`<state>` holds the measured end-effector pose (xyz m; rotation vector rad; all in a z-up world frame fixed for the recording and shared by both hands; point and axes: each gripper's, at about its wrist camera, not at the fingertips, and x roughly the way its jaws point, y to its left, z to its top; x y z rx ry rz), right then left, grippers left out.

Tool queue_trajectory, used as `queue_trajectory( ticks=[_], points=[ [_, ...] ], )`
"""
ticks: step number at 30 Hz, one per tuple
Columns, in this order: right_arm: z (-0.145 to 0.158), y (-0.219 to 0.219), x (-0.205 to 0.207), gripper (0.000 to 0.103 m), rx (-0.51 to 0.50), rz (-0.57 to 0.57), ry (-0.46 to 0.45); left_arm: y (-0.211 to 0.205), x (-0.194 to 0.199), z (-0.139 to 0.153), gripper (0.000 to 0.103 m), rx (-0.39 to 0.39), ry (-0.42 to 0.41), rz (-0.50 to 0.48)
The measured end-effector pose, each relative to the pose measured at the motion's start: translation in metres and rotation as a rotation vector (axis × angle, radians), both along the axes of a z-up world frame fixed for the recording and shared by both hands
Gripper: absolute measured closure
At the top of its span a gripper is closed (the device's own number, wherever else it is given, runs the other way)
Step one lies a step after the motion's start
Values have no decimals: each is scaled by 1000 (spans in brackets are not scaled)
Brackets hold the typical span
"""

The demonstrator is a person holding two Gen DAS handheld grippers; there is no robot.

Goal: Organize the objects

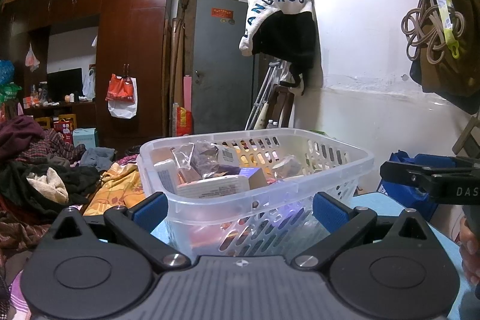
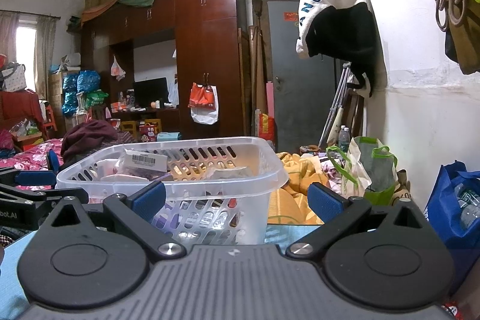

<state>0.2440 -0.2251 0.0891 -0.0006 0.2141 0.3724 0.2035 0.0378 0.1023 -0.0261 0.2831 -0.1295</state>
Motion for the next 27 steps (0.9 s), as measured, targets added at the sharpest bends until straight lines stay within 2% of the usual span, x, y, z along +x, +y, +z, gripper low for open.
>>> queue_trajectory(
  ticks=[27],
  points=[
    [0,2,0,0,-9,16,6,0,-7,-1,0,-20,-3,-17]
  ],
)
